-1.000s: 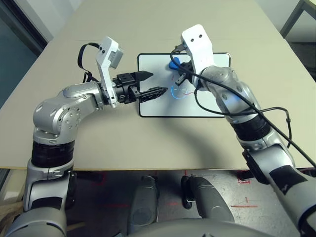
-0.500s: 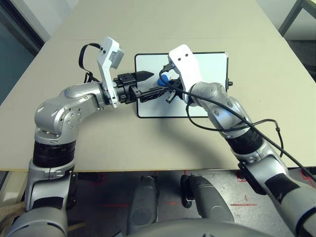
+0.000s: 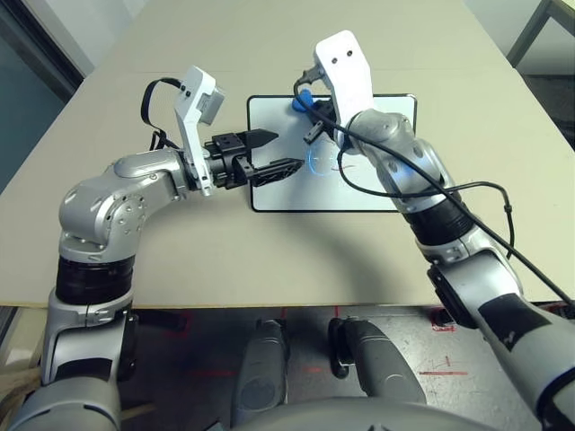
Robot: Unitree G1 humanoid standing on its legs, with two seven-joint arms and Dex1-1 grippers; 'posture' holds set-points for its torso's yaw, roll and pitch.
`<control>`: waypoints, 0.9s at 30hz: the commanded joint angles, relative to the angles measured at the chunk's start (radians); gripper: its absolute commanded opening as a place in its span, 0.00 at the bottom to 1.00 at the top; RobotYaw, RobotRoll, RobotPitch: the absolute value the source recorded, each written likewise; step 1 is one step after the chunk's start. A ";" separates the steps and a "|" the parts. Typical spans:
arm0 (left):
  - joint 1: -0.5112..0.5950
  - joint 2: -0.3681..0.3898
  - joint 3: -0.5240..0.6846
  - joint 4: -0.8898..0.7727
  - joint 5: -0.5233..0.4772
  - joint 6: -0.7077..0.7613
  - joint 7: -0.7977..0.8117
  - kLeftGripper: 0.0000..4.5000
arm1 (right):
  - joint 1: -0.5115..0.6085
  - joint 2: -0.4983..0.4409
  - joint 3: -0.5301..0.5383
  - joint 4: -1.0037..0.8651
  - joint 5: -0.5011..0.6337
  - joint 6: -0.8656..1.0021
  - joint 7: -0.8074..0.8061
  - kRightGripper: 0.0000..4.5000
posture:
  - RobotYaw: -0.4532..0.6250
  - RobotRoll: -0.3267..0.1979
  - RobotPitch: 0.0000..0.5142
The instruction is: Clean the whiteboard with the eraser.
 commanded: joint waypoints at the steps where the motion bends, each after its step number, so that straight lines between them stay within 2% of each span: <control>1: 0.016 0.009 -0.007 -0.018 -0.004 0.008 -0.004 1.00 | 0.049 0.018 0.045 -0.029 -0.007 0.015 0.020 0.09 | 0.48 0.62 0.33; 8: 0.030 0.030 0.000 -0.028 -0.009 0.019 -0.011 1.00 | 0.175 0.002 0.137 -0.140 -0.015 0.085 0.062 0.09 | 0.48 0.62 0.33; 12: 0.032 0.040 0.000 -0.026 -0.011 0.018 -0.013 1.00 | 0.201 -0.004 0.154 -0.148 -0.020 0.096 0.071 0.09 | 0.48 0.62 0.33; 27: 0.028 0.040 -0.008 -0.025 -0.017 0.021 -0.014 1.00 | 0.095 -0.028 0.036 -0.068 -0.037 0.025 0.023 0.09 | 0.47 0.62 0.33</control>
